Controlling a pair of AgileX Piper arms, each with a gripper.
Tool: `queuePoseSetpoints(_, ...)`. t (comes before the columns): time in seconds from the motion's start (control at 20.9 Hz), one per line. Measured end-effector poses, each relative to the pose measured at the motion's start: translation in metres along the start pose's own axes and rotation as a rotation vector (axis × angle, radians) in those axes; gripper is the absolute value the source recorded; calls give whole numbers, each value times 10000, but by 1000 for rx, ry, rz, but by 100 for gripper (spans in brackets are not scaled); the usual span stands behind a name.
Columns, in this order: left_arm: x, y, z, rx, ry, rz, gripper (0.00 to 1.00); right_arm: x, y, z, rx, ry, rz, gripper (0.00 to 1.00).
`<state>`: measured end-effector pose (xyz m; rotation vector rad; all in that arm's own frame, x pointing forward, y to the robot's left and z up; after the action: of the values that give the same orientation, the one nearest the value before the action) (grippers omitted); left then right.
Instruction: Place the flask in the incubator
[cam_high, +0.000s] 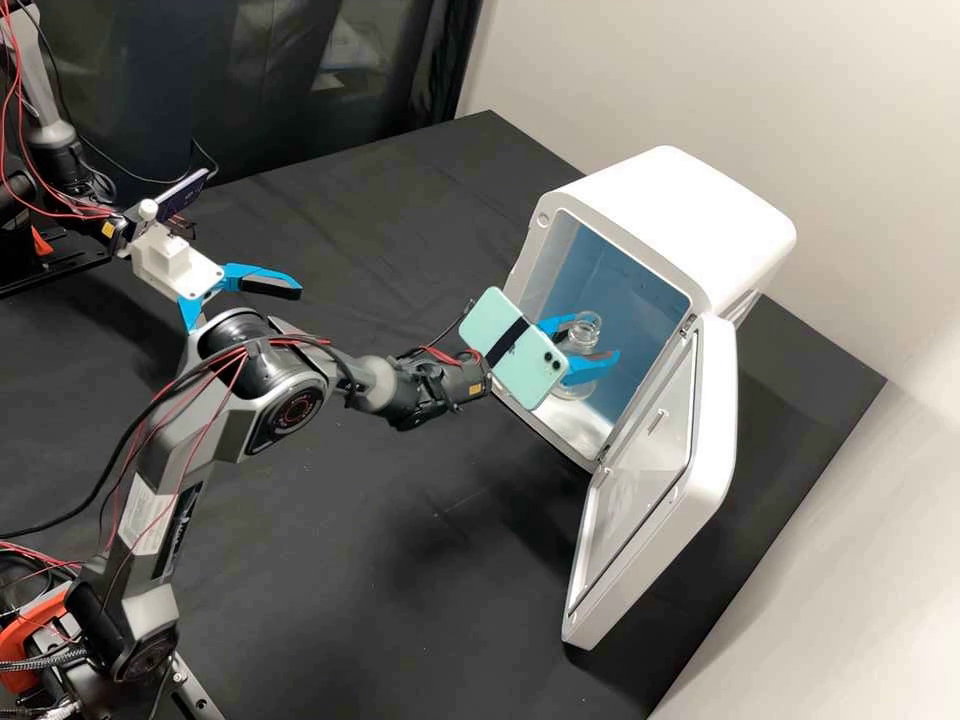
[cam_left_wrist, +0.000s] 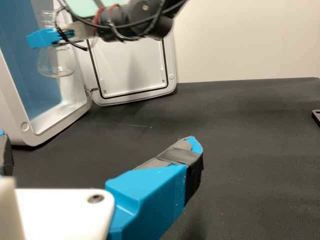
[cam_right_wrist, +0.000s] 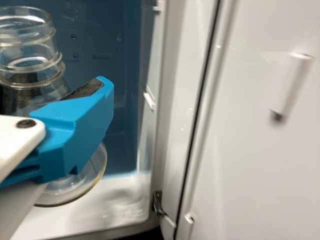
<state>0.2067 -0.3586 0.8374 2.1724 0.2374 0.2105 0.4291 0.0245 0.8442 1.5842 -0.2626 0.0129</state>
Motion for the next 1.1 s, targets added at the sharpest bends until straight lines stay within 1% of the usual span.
queuePoseSetpoints(0.19, 8, -20, 14, -1, -7, -10, 100, 250, -49, -84, 1, -44, -17, 0)
queuePoseSetpoints(0.34, 8, -21, 17, -1, -8, -10, 100, 381, -98, -147, -1, -74, -38, 0)
queuePoseSetpoints(0.38, 8, -21, 17, -1, -8, -10, 100, 422, -112, -171, -5, -79, -40, 0)
queuePoseSetpoints(0.43, 8, -21, 17, -1, -8, -10, 100, 459, -112, -203, -11, -78, -40, 0)
queuePoseSetpoints(0.48, 8, -21, 17, -1, -8, -10, 100, 490, -128, -210, -21, -79, -44, 0)
queuePoseSetpoints(0.53, 8, -21, 17, -1, -8, -10, 100, 524, -155, -217, -41, -79, -54, 0)
queuePoseSetpoints(0.62, 9, -24, 16, -1, -8, -11, 100, 593, -177, -234, -61, -85, -61, 0)
queuePoseSetpoints(0.67, 9, -24, 16, -1, -8, -11, 100, 620, -207, -244, -59, -93, -71, 0)
queuePoseSetpoints(0.77, 10, -25, 22, -1, -11, -12, 100, 685, -235, -248, -63, -108, -78, 0)
queuePoseSetpoints(0.91, 11, -26, 30, 0, -14, -12, 100, 773, -266, -249, -65, -125, -81, 0)
queuePoseSetpoints(1.01, 11, -26, 30, 0, -14, -12, 100, 815, -280, -265, -56, -136, -87, 0)
queuePoseSetpoints(1.1, 11, -26, 30, 0, -14, -12, 100, 846, -320, -276, -61, -142, -88, 0)
